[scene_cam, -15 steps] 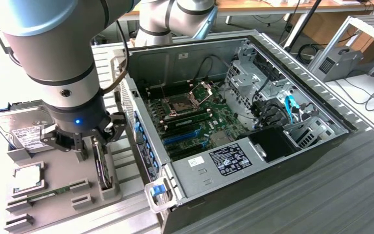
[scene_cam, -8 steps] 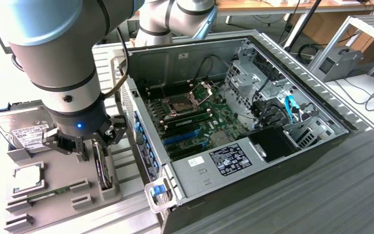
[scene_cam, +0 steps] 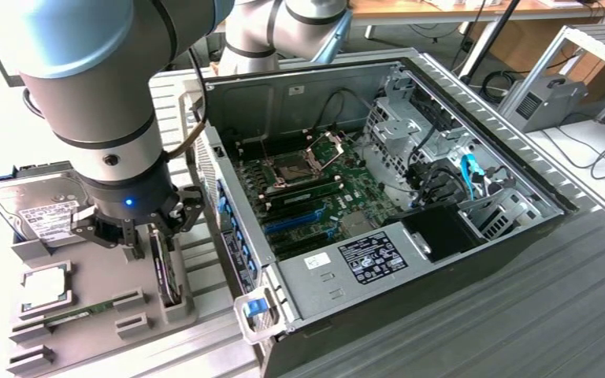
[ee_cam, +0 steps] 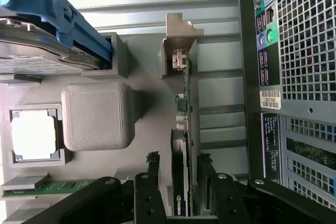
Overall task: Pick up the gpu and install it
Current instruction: 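Pick up the gpu and move the gpu toward the slot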
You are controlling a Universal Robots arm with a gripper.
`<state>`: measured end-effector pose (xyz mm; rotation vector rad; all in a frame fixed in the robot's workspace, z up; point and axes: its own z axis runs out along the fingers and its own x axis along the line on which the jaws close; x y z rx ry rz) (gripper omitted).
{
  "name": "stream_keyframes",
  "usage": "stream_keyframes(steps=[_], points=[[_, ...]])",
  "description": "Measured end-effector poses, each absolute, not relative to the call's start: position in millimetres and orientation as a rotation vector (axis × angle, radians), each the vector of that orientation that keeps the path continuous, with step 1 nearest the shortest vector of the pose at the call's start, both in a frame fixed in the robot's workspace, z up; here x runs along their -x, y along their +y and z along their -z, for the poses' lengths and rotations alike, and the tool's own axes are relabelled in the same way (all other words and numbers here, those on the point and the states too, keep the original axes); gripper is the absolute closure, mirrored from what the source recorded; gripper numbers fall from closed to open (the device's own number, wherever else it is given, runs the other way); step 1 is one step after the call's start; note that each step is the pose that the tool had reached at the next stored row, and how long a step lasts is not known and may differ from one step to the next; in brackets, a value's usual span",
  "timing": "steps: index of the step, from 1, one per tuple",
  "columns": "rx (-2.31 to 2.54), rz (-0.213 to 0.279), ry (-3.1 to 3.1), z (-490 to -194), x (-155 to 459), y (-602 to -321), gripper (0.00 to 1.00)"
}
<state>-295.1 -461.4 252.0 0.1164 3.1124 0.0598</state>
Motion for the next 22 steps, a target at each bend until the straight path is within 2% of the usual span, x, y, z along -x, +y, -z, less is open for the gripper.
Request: stream_keyframes(steps=[22], points=[[-0.116,-0.056,3.112,-242.6,293.3,-453.5,0.58]])
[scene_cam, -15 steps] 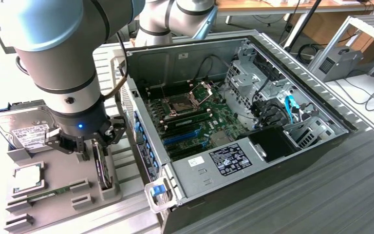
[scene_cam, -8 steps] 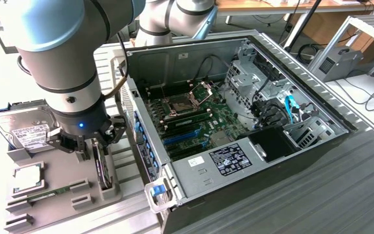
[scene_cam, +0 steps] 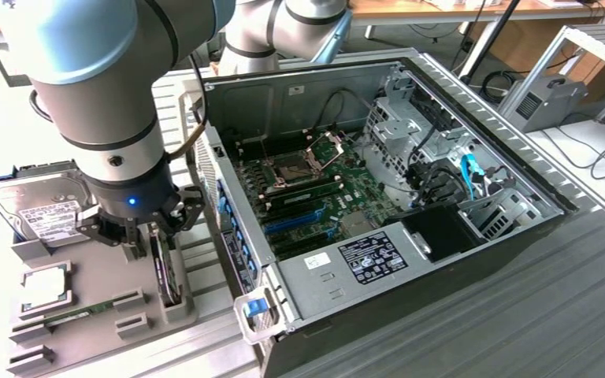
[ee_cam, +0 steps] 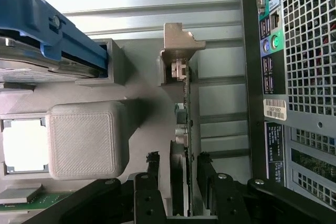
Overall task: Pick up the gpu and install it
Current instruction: 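Pick up the gpu and move the gpu toward the slot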
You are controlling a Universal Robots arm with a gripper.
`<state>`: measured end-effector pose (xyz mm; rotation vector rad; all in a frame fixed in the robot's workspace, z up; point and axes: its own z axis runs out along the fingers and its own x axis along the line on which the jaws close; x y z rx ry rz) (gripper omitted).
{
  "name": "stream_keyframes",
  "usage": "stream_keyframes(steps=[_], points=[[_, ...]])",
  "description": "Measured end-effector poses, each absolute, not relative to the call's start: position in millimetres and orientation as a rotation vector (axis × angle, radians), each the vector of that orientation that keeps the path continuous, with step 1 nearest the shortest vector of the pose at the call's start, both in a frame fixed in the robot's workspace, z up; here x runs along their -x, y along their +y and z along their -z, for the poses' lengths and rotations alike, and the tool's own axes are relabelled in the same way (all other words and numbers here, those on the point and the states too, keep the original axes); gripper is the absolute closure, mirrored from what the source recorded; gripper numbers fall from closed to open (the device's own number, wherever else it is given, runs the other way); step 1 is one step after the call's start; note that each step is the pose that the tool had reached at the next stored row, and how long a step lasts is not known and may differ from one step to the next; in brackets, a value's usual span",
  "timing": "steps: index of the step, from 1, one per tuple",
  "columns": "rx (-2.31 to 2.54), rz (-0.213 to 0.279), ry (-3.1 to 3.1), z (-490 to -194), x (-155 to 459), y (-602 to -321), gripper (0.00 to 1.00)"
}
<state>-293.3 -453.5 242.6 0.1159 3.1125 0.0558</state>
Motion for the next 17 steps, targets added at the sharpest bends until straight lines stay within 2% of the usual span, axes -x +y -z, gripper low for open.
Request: stream_keyframes(steps=[5,7,17], points=[[-0.116,-0.056,3.113,-242.7,293.3,-453.4,0.60],[-0.116,-0.056,3.113,-242.7,293.3,-453.4,0.72],[-0.116,-0.055,3.113,-242.7,293.3,-453.5,0.74]])
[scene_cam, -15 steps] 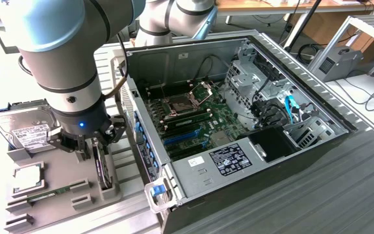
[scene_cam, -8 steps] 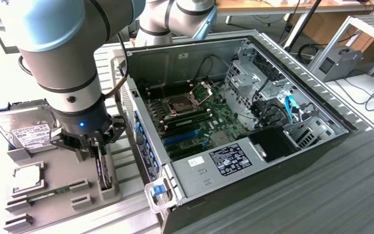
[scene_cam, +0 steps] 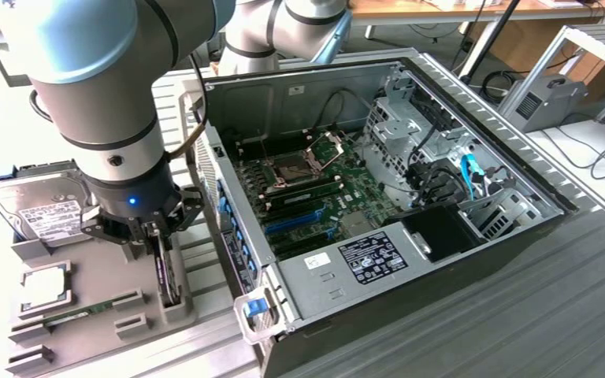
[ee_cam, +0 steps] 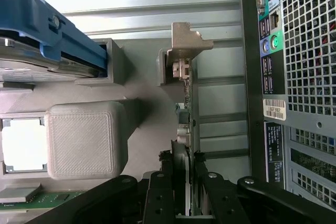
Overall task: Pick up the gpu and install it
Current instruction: 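Pick up the gpu and move the gpu toward the slot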
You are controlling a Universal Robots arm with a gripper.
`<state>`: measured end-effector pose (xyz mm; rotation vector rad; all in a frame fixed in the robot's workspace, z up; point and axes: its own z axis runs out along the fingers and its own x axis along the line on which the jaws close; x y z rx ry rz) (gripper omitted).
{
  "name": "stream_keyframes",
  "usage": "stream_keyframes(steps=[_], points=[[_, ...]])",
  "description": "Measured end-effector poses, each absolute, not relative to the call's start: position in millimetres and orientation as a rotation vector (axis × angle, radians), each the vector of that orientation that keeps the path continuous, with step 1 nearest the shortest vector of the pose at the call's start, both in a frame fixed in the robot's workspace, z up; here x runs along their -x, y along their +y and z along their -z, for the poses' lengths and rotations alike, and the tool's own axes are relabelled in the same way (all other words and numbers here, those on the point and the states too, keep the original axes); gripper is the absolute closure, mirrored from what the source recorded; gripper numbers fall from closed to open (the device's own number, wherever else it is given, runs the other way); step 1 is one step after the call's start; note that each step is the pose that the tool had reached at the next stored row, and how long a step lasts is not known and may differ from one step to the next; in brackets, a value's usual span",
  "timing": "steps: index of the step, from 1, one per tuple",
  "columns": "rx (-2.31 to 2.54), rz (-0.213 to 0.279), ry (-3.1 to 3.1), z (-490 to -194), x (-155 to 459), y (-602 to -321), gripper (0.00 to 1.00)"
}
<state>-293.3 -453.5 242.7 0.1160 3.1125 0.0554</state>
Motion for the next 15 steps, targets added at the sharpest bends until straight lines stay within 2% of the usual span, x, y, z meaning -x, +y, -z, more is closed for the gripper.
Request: stream_keyframes(steps=[15], points=[[-0.116,-0.054,3.112,-248.2,293.3,-453.4,0.74]])
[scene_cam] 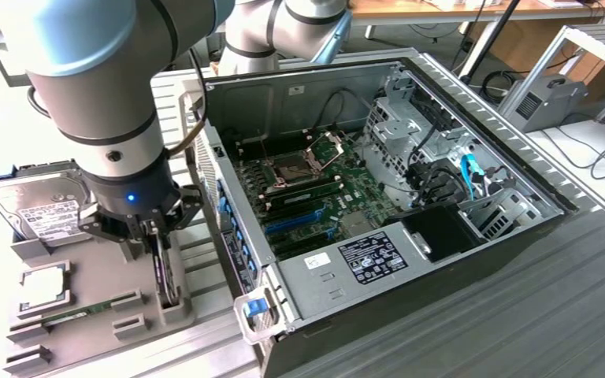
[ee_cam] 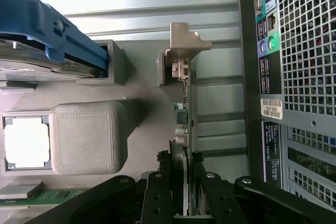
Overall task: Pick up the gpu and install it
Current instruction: 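Pick up the gpu and move the gpu toward the slot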
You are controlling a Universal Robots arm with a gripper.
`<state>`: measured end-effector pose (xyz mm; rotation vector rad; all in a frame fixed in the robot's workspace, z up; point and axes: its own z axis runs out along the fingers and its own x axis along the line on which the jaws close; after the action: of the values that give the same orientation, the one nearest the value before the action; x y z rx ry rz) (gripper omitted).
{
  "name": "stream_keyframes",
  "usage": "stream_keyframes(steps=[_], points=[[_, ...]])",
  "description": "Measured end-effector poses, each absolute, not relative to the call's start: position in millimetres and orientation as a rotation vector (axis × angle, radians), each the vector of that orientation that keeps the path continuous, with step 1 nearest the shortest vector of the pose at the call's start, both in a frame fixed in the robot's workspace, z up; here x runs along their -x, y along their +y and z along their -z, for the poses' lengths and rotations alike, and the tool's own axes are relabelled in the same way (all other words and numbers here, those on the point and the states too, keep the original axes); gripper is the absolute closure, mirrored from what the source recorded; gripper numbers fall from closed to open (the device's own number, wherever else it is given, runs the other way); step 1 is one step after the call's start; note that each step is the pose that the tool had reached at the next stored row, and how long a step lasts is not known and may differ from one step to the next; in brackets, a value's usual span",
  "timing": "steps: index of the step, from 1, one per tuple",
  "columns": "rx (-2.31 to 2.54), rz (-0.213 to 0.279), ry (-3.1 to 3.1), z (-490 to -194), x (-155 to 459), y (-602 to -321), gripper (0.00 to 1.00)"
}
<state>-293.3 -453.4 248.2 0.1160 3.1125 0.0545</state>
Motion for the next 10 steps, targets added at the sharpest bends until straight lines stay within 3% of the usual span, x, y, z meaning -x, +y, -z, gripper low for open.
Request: stream_keyframes(steps=[10], points=[[-0.116,-0.054,3.113,-251.7,293.3,-453.4,0.74]])
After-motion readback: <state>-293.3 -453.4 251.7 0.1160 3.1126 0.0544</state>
